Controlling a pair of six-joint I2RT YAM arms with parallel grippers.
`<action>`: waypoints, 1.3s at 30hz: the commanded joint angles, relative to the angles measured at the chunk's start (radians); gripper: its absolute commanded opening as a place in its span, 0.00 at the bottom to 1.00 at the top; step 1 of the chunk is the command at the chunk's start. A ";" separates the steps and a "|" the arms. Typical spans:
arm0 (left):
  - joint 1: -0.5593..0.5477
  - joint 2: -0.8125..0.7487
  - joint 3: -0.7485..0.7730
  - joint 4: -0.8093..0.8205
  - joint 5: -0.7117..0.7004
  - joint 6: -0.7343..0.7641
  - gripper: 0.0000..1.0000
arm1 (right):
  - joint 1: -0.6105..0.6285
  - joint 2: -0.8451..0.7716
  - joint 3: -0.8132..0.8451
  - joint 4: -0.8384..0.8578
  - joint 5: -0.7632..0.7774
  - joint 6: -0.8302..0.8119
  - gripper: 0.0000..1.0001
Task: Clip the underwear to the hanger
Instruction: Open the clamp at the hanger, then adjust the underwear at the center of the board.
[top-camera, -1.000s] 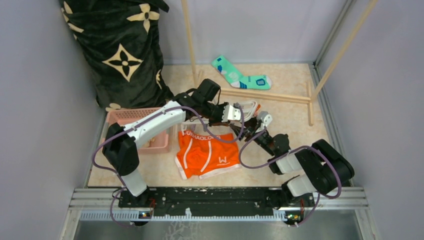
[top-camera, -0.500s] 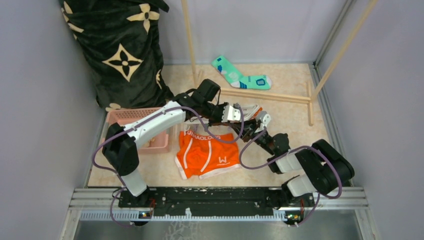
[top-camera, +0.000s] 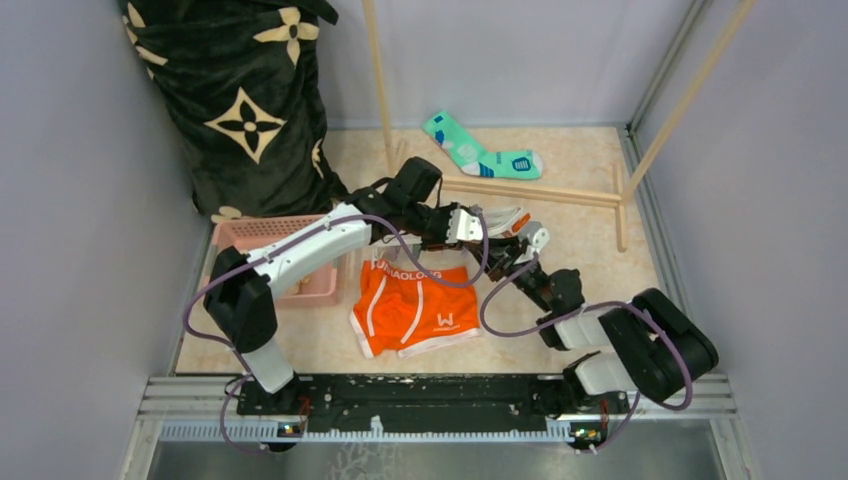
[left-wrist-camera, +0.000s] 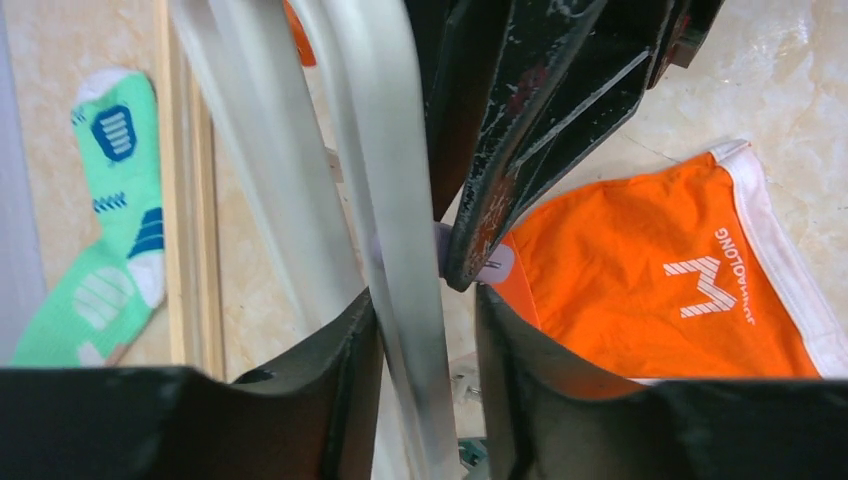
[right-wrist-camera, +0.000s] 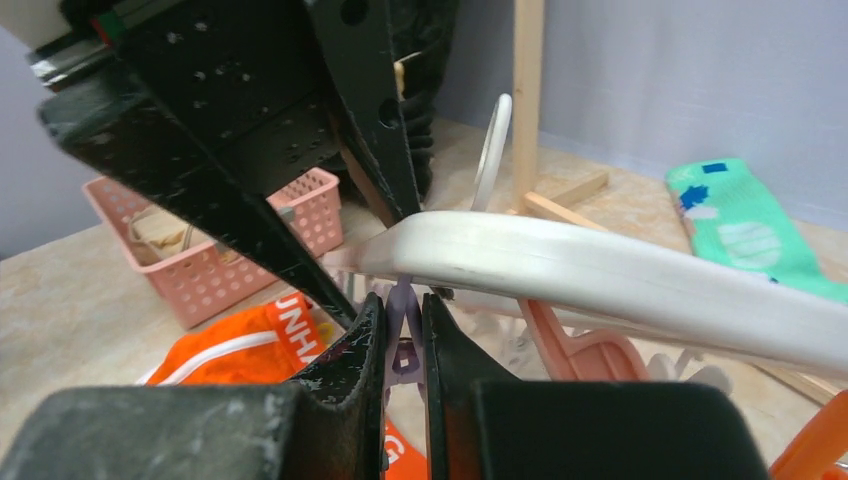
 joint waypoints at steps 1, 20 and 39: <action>-0.026 -0.061 -0.021 0.050 0.049 -0.017 0.47 | -0.006 -0.074 -0.010 -0.014 0.135 -0.021 0.00; 0.016 -0.368 -0.369 0.494 0.077 -0.529 0.61 | -0.006 -0.003 0.034 -0.121 0.072 -0.024 0.00; 0.015 -0.229 -0.621 0.663 0.066 -0.791 0.61 | -0.088 0.250 0.216 -0.027 -0.083 0.016 0.00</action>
